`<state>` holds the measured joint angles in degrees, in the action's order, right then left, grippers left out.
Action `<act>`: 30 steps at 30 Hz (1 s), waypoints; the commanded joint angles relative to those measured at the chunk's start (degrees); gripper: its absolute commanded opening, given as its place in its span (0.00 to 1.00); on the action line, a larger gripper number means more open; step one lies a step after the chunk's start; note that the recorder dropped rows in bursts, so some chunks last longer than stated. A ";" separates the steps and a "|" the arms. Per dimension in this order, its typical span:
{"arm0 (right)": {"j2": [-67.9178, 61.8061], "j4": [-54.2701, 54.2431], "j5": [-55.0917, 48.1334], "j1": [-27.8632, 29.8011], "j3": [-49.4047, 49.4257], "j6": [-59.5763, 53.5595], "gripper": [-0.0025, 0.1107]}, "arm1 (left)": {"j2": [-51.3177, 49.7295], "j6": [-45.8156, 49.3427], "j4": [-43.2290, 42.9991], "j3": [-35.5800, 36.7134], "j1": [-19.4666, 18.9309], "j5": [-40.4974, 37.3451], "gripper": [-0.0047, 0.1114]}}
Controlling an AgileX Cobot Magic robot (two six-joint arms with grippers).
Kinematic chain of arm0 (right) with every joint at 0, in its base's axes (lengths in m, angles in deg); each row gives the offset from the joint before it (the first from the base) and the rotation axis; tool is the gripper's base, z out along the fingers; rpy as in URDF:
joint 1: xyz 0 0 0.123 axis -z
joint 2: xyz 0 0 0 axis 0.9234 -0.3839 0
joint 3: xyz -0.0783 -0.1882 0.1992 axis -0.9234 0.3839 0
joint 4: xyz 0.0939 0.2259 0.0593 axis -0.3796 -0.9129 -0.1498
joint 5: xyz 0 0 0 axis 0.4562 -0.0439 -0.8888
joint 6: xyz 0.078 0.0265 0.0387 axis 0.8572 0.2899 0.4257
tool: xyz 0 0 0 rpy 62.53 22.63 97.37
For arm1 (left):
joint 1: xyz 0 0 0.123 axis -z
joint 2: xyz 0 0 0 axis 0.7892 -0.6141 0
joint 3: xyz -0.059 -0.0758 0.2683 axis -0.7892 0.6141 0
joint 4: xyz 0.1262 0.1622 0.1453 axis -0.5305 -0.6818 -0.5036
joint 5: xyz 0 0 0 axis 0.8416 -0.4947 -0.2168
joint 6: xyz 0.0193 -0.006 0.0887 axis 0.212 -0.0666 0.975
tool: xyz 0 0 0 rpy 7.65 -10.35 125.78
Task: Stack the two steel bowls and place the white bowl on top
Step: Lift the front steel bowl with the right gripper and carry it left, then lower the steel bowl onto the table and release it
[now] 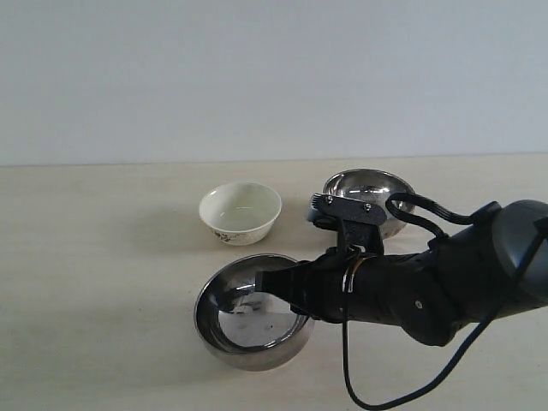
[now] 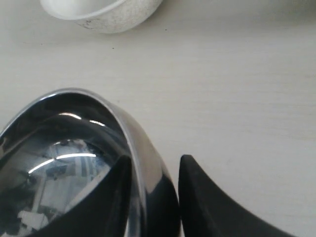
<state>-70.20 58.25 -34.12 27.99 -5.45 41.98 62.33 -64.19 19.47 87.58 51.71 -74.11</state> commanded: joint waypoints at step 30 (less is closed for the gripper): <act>-2.21 0.39 1.16 -0.09 -0.33 -1.08 0.03 | 0.18 -0.27 0.00 0.17 0.29 0.43 0.07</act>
<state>-72.30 58.35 -33.28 27.99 -5.45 41.82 62.33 -64.19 19.47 87.58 51.71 -74.11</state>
